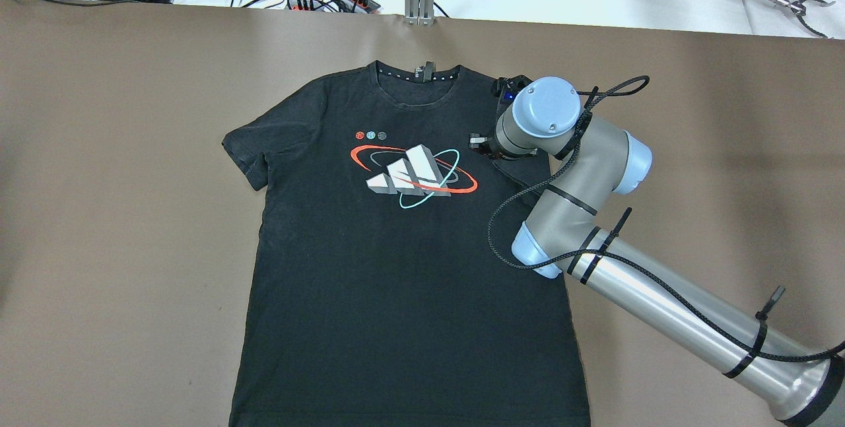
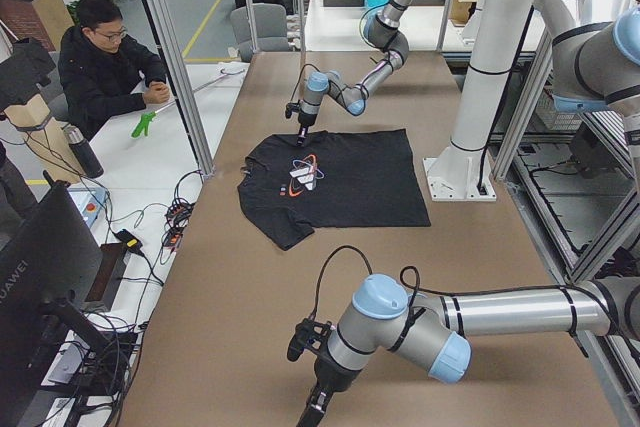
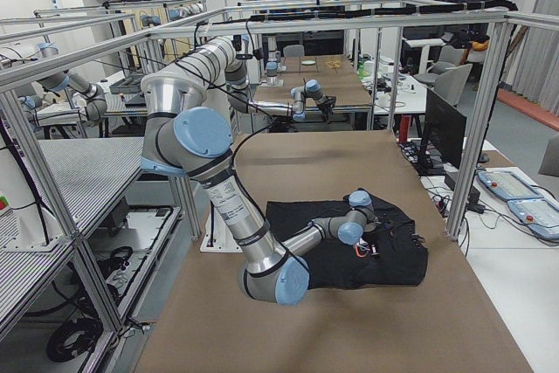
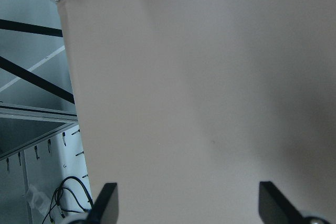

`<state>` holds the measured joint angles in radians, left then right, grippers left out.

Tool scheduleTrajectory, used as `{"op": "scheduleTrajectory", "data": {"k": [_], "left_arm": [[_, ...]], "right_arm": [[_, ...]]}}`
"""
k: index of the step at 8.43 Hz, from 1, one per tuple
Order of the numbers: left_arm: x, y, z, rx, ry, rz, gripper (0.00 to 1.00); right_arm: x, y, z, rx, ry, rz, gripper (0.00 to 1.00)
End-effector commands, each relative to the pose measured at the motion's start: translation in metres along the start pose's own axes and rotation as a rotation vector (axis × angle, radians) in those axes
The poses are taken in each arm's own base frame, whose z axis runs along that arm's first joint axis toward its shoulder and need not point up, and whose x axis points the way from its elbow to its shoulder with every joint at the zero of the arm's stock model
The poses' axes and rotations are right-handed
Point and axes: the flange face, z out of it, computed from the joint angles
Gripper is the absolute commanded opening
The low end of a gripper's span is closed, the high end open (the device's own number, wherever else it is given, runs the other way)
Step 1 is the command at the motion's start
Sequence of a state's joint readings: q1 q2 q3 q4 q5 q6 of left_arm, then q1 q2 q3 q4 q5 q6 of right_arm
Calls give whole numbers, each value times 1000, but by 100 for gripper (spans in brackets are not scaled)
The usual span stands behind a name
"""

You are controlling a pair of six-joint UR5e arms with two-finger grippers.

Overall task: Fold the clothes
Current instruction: 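Move the right gripper over the shirt's sleeve nearest it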

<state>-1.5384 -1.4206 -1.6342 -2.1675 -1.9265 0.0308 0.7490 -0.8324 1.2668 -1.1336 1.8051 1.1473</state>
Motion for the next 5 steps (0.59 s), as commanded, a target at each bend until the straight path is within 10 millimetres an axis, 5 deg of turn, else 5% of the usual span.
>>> {"op": "scheduleTrajectory", "data": {"k": [1,2,3,4,5], "left_arm": [[1,0,0,-4,9,0,94],[1,-1,0,-4,10,-13,94],[4,-6,0,4,24,-31,94],[23,-41,-3,37,122,-33,94],[57,-86,-1,52,261,-49,93]], "right_arm": [[-6,6,-2,-5,-12,7,20],[-9,6,-4,-3,-17,15,20],[-9,7,-3,-3,-16,10,41],[-14,6,-4,-2,-20,9,94],[-17,5,-7,0,-25,9,95]]}}
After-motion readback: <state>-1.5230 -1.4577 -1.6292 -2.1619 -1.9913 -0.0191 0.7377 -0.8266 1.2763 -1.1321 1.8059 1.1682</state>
